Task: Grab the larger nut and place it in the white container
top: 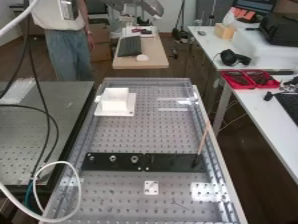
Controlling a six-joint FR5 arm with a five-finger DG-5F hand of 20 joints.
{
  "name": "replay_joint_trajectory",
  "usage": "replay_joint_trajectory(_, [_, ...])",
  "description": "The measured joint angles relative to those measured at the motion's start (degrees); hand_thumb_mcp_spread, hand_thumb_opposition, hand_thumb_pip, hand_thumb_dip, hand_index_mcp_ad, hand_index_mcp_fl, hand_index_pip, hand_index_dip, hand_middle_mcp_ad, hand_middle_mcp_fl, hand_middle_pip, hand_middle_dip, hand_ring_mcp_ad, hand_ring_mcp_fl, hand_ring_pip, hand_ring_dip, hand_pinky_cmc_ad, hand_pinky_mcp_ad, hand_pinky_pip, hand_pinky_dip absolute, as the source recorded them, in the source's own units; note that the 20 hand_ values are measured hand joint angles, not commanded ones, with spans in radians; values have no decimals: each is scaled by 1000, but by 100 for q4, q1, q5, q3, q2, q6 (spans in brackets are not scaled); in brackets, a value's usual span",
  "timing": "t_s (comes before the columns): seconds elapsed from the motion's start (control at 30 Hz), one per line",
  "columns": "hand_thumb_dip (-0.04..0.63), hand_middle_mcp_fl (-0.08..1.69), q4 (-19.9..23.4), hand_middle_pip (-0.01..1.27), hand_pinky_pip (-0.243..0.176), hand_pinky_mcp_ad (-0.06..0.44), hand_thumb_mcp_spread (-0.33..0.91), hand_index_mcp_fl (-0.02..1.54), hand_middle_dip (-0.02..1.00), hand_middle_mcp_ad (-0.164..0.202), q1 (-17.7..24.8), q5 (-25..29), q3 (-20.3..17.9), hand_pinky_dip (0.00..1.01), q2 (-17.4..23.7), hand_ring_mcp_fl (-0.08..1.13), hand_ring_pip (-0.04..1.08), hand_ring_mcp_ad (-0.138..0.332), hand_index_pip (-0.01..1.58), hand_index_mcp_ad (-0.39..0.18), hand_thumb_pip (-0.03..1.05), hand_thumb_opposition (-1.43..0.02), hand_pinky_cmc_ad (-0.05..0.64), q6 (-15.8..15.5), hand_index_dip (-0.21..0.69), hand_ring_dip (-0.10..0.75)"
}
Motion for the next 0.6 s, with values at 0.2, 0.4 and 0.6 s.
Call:
replay_joint_trajectory(0.2, [63,5,20,131,-120,360,222,24,237,75,-16,-6,-34,630,6,-2,82,171,86,-42,436,-691,463,-6,70,115])
replay_joint_trajectory(0.4, [63,5,112,133,-124,360,220,24,237,75,-22,15,-205,632,-22,-2,79,171,86,-42,461,-698,459,-33,70,115])
replay_joint_trajectory(0.6, [77,10,523,133,-124,360,220,40,237,75,-75,77,-665,648,-11,-2,87,171,112,-56,494,-709,463,27,47,122])
